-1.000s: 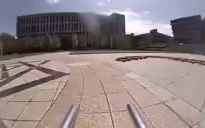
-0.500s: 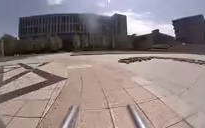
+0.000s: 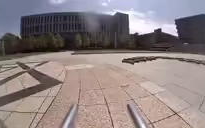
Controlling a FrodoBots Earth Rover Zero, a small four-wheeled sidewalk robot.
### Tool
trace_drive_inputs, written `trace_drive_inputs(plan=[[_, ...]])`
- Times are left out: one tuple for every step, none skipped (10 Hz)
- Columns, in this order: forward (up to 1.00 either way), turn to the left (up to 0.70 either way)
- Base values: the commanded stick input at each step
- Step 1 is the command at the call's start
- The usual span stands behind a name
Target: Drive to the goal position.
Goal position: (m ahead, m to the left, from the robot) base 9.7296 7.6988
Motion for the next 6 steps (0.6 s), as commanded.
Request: trace_drive_inputs(plan=[[0.7,0.0],[0.7,0.0],[0.7,0.0],[0.7,0.0],[0.7,0.0],[0.7,0.0]])
